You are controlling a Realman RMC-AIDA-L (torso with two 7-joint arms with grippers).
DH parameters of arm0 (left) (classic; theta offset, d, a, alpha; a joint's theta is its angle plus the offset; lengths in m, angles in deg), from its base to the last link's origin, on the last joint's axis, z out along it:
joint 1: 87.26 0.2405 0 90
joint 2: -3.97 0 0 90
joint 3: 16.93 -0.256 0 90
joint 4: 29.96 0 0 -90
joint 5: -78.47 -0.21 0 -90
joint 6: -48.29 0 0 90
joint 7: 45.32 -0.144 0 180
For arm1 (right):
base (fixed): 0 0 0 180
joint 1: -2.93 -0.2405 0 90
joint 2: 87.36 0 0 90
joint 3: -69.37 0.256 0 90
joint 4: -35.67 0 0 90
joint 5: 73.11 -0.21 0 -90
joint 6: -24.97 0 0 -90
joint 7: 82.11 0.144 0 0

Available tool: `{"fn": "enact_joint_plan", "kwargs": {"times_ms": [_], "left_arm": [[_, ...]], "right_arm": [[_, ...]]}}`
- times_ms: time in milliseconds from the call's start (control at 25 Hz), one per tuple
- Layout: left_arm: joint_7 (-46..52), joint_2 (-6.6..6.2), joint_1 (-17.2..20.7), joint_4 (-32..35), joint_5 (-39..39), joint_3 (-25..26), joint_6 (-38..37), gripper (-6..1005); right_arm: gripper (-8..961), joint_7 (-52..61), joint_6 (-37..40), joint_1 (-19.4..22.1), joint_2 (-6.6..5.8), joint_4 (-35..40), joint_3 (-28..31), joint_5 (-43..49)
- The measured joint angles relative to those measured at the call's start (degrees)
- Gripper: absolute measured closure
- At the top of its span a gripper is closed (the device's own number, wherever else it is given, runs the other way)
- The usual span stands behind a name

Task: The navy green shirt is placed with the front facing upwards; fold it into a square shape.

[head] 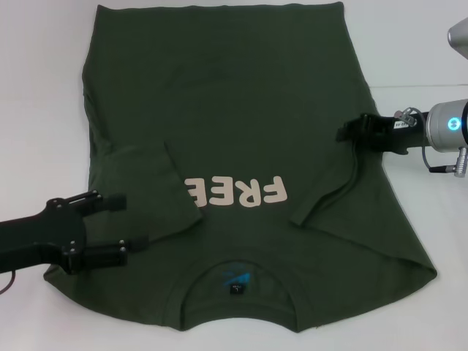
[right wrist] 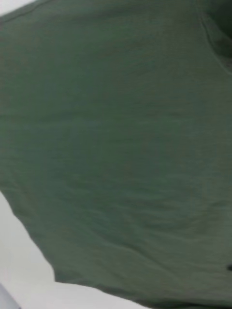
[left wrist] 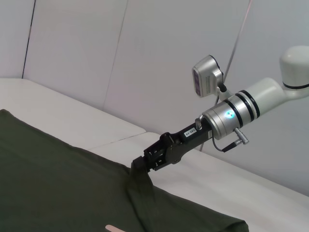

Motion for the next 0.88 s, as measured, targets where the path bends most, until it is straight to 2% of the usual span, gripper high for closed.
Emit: {"fn": "enact_joint_plan", "kwargs": {"times_ms": [40,240,680,880], "left_arm": [[0.0,0.03,0.06,0.0,0.0,0.0,0.0,83],[0.0,0.09,0.31,0.0,0.0,0.0,-0.01,83],[0.0,0.07,0.35,-0.03,-0.09,-0.01,-0.03,83],[0.0,0.07,0.34,-0.36,-0.11,0.0,-0.01,83]], "right_arm": [[624,-0.08,-0.43,0.16,0.01,-0.18,0.02,-0.72],[555,-1.06,-2.95,0.47,0.08,-1.58,0.13,-3.93],[531,-7.28,-2.78,1.14,0.48,-5.15,0.24,-16.82],[318,-10.65,-0.84,2.45,1.26,-5.42,0.24,-25.66]]}}
